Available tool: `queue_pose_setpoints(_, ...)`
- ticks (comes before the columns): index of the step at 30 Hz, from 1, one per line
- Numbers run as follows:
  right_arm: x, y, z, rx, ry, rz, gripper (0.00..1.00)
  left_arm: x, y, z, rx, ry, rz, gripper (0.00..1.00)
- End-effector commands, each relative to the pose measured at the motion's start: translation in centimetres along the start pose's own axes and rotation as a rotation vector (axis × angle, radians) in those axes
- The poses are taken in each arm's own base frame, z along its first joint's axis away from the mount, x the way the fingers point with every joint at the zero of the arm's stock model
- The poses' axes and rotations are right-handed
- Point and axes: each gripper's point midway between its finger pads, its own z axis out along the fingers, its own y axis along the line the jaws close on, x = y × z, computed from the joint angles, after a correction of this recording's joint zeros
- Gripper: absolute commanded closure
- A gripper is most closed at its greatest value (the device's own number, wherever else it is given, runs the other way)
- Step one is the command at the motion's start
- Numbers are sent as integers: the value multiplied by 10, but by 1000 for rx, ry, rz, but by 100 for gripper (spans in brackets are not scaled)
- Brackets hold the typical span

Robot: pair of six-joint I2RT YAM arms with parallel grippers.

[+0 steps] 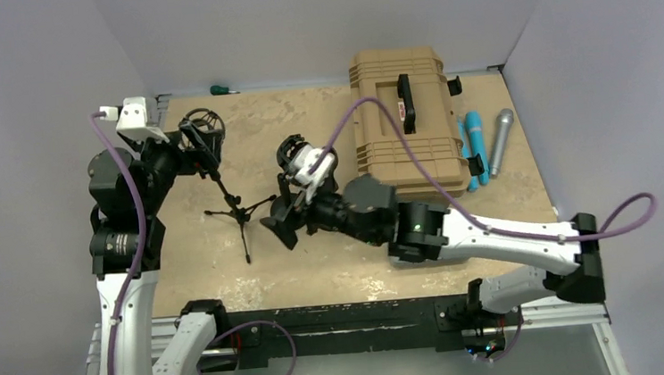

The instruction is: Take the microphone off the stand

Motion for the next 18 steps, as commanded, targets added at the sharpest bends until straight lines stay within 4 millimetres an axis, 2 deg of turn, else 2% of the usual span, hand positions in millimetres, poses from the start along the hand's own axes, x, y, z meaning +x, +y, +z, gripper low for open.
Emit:
queue_pose_setpoints(1, 23, -14, 19, 166, 78, -151, 1, 0, 15, -13, -76, -47, 79, 8)
queue_pose_setpoints(3, 43, -4, 36, 121, 106, -158, 1, 4, 21, -15, -106, -55, 82, 8)
queue_pose_setpoints(7, 74, 19, 79, 26, 162, -243, 2, -2, 33, -19, -145, -86, 45, 8)
queue_pose_setpoints(11, 77, 25, 115, -13, 154, -278, 11, -1, 46, -19, -190, -78, -2, 9)
queue_pose_setpoints(14, 84, 11, 141, -38, 182, -251, 14, 1, 50, -20, -206, -77, -14, 9)
queue_pose_setpoints(15, 90, 0, 149, -23, 202, -240, 14, 1, 50, -21, -204, -79, -15, 9)
queue_pose_setpoints(18, 111, -12, 165, -21, 251, -245, 13, 1, 48, -22, -193, -82, -18, 9)
